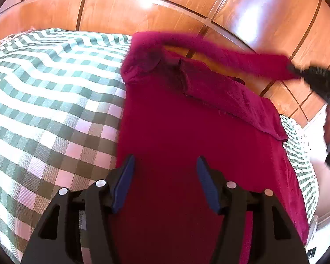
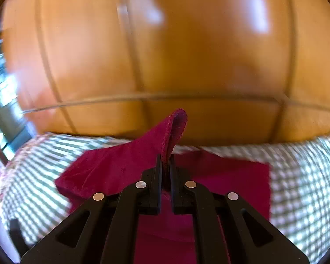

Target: Fold small clothes

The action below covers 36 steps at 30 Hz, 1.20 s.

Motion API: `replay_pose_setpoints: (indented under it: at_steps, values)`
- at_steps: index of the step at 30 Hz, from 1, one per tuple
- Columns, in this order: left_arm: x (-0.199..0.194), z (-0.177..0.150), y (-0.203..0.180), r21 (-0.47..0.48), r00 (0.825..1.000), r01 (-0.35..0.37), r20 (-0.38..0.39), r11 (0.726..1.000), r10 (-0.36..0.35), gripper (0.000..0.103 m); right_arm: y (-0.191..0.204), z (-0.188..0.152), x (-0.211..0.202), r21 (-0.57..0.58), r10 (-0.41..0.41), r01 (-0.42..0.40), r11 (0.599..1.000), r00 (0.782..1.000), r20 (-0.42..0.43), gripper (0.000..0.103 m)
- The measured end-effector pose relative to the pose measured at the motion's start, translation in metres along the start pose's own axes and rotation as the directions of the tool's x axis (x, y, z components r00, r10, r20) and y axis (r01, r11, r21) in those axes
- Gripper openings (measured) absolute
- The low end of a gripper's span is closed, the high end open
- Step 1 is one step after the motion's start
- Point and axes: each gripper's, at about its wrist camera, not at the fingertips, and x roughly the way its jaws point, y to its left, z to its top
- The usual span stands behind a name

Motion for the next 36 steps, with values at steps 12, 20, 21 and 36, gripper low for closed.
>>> replay_pose_setpoints:
  at_steps: [12, 20, 21, 36]
  values:
    - [0.009, 0.001, -0.014, 0.027, 1.000, -0.029, -0.010, 0.999, 0.030, 0.061, -0.091, -0.083, 0.068, 0.172, -0.122, 0.159, 0.972, 0.970, -0.210, 0.005]
    - [-0.006, 0.035, 0.001, -0.085, 1.000, -0.004, -0.015, 0.996, 0.003, 0.073, -0.090, -0.080, 0.024, 0.173, -0.119, 0.135, 0.976, 0.988, -0.098, 0.071]
    - [-0.006, 0.043, 0.006, -0.110, 1.000, 0.004, -0.012, 0.994, -0.005, 0.073, -0.086, -0.079, 0.020, 0.154, -0.121, 0.133, 0.979, 0.989, -0.082, 0.071]
    - [0.096, 0.177, 0.038, -0.290, 0.992, 0.068, -0.080, 0.955, -0.095, 0.072, -0.067, -0.084, 0.071, 0.062, -0.110, 0.120, 0.991, 0.983, -0.145, 0.074]
